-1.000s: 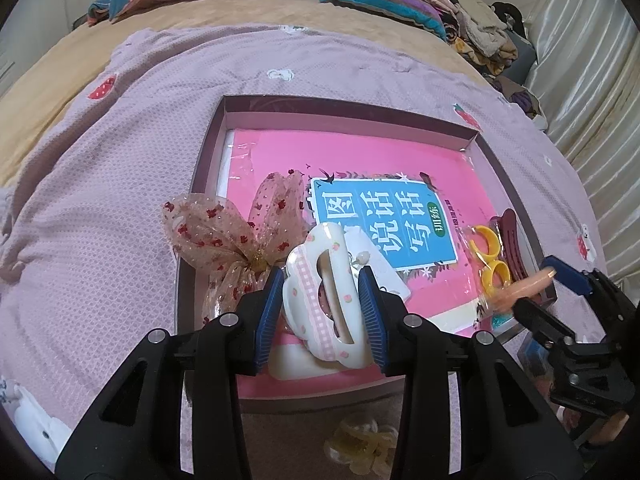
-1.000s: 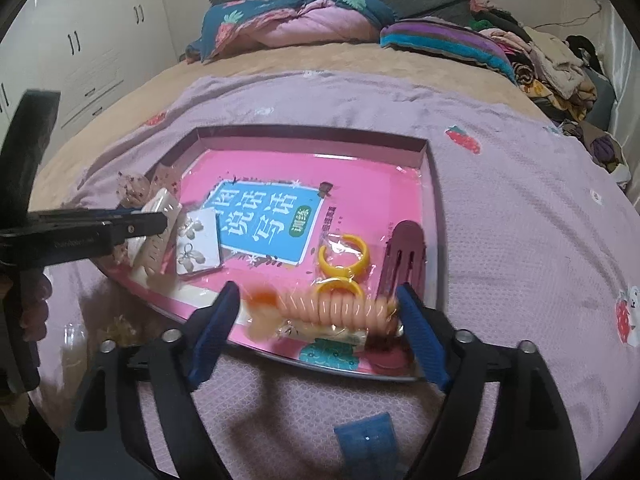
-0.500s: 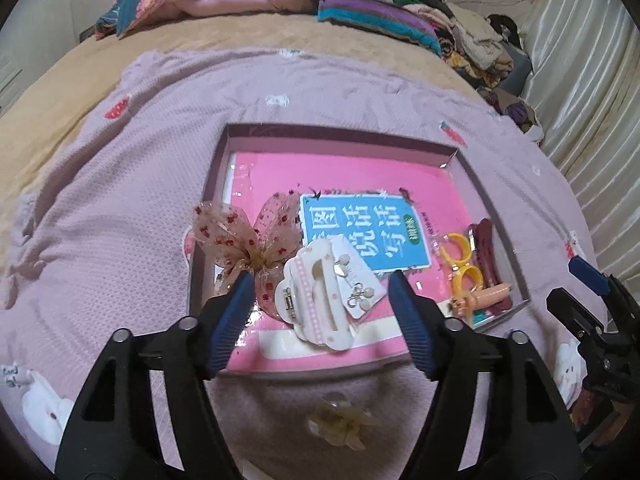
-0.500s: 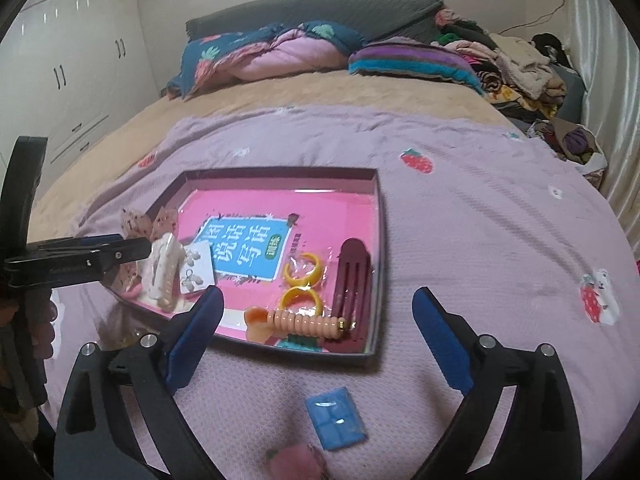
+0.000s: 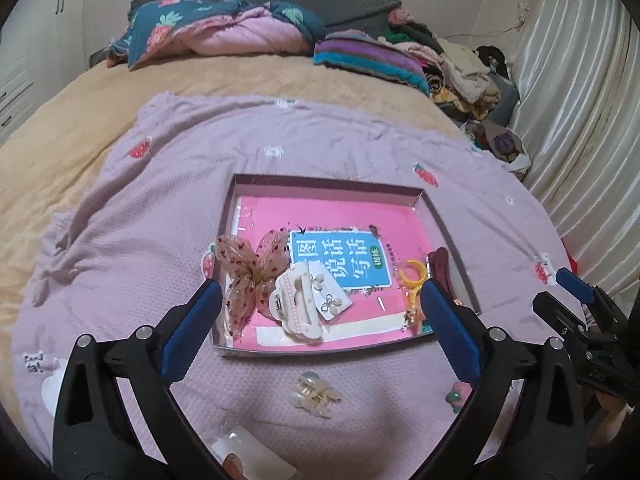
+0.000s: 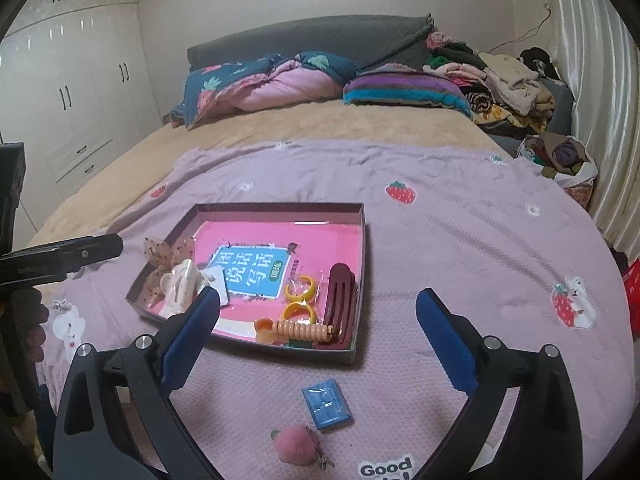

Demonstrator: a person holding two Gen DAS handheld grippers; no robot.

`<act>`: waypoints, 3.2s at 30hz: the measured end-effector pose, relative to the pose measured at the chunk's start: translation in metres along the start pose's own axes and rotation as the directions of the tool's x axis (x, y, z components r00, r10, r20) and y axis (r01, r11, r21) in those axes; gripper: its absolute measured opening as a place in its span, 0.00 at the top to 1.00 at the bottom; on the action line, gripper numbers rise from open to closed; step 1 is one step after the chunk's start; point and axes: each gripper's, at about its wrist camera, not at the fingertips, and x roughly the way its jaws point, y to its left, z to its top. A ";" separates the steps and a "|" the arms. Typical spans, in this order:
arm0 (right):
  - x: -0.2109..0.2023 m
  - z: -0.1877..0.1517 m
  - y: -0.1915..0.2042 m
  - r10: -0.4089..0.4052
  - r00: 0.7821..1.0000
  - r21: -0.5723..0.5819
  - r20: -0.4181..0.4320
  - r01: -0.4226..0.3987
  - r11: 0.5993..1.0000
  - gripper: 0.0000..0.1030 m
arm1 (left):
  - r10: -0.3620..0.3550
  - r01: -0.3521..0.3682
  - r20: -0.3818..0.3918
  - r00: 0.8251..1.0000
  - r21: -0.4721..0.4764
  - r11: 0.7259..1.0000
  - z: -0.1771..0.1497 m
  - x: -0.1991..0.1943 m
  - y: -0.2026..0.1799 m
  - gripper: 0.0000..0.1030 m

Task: Organize jewelry
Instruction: 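Move both tools back from the box toward the remaining items, then grasp the clear plastic packet with the left tool while the right tool grasps the pink pompom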

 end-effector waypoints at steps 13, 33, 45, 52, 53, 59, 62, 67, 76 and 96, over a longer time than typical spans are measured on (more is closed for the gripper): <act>-0.043 0.003 0.003 -0.003 0.997 -0.008 0.082 0.003 1.000 0.04 | -0.016 0.015 0.075 0.997 0.008 1.000 -0.002 -0.047 -0.010 0.09; -0.095 0.001 0.001 -0.007 0.985 -0.030 0.174 0.013 0.999 0.04 | -0.019 0.018 0.135 0.991 0.011 1.000 -0.023 -0.093 -0.012 0.09; -0.104 -0.016 0.002 -0.010 0.986 -0.064 0.168 0.021 0.998 0.04 | 0.002 -0.003 0.130 0.992 0.006 1.000 -0.048 -0.100 -0.005 0.09; -0.098 -0.035 -0.002 -0.024 0.992 -0.069 0.126 0.033 0.997 0.04 | 0.015 -0.014 0.103 0.995 -0.007 1.000 -0.067 -0.093 0.002 0.09; -0.097 -0.038 -0.003 -0.028 0.993 -0.069 0.119 0.036 0.997 0.04 | 0.016 -0.016 0.098 0.995 -0.006 1.000 -0.071 -0.092 0.003 0.09; -0.088 -0.055 -0.010 -0.049 0.996 -0.067 0.074 0.054 0.996 0.04 | 0.006 -0.007 0.068 0.998 0.003 1.000 -0.089 -0.082 0.006 0.09; -0.083 -0.063 -0.010 -0.051 0.997 -0.069 0.051 0.054 0.996 0.04 | 0.005 -0.005 0.052 0.999 0.006 1.000 -0.097 -0.077 0.007 0.09; -0.072 -0.074 -0.002 -0.042 0.999 -0.087 0.007 0.042 0.995 0.04 | 0.000 0.000 0.006 1.000 0.014 1.000 -0.110 -0.064 0.008 0.09; -0.045 -0.100 0.017 -0.009 0.995 -0.124 -0.095 -0.003 0.992 0.04 | -0.014 0.018 -0.096 0.995 0.043 0.999 -0.141 -0.040 0.009 0.09; -0.008 -0.127 0.034 0.022 0.979 -0.133 -0.204 -0.050 0.990 0.04 | 0.032 -0.038 -0.207 0.978 -0.026 0.999 -0.165 0.007 0.045 0.16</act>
